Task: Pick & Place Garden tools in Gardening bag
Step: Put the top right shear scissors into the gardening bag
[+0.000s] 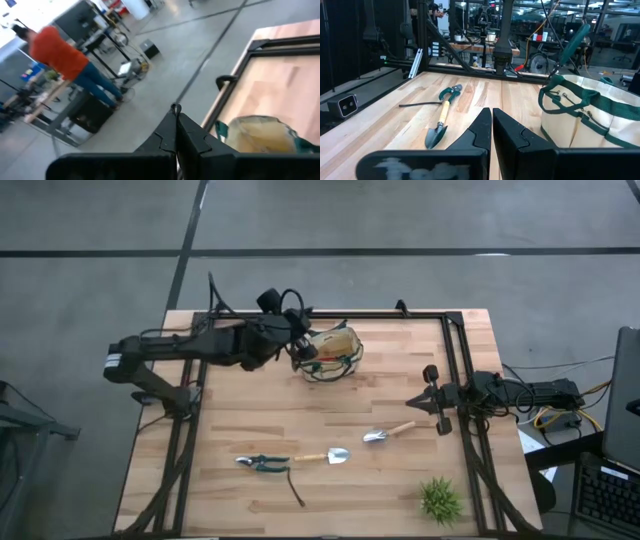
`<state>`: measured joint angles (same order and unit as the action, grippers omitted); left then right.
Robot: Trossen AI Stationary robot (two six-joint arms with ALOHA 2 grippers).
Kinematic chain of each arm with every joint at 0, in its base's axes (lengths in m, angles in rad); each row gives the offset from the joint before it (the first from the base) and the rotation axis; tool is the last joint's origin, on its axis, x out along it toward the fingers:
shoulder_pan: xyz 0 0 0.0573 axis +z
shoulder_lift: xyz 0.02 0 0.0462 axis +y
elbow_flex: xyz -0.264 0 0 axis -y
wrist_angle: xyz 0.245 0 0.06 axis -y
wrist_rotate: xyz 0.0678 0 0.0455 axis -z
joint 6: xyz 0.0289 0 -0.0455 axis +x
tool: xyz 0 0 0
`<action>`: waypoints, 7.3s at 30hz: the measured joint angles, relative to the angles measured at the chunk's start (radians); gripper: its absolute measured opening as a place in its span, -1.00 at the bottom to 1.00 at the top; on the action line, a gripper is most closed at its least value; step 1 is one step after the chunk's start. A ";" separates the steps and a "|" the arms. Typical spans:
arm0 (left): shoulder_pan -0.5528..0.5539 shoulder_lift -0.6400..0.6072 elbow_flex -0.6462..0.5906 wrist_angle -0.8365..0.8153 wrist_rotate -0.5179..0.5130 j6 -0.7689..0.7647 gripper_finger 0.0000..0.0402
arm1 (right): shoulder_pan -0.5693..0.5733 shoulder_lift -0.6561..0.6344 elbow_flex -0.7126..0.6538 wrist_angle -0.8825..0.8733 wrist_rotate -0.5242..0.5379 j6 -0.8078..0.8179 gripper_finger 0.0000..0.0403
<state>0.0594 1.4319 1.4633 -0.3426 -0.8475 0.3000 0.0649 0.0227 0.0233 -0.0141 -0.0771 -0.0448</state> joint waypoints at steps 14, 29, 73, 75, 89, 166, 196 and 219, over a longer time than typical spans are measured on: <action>-0.050 -0.101 -0.003 -0.283 -0.078 -0.104 -0.99 | 0.000 0.000 0.000 0.000 0.000 0.000 -0.96; -0.068 -0.214 -0.012 -0.408 -0.096 -0.281 -0.99 | 0.000 0.000 0.000 0.000 0.000 0.000 -0.96; 0.008 -0.084 -0.025 0.107 0.233 -0.187 -0.99 | 0.000 0.000 0.000 0.000 0.000 0.000 -0.96; 0.007 -0.085 -0.044 0.107 0.234 -0.192 -0.99 | 0.000 0.000 0.000 0.000 0.000 0.000 -0.96; 0.004 -0.094 -0.236 0.387 0.200 -0.087 -0.99 | 0.000 0.000 0.000 0.000 0.000 0.000 -0.96; 0.077 -0.013 -0.477 1.106 0.313 0.083 -0.99 | 0.000 0.000 0.000 0.000 0.000 0.000 -0.96; 0.090 0.017 -0.519 1.270 0.411 -0.015 -0.99 | 0.000 0.000 0.000 0.000 0.000 0.000 -0.96; 0.088 0.019 -0.696 1.562 0.488 -0.093 -0.99 | 0.000 0.000 0.000 0.000 0.000 0.000 -0.96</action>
<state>0.1474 1.4506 0.7669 1.2194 -0.3592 0.2073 0.0650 0.0223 0.0231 -0.0143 -0.0772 -0.0448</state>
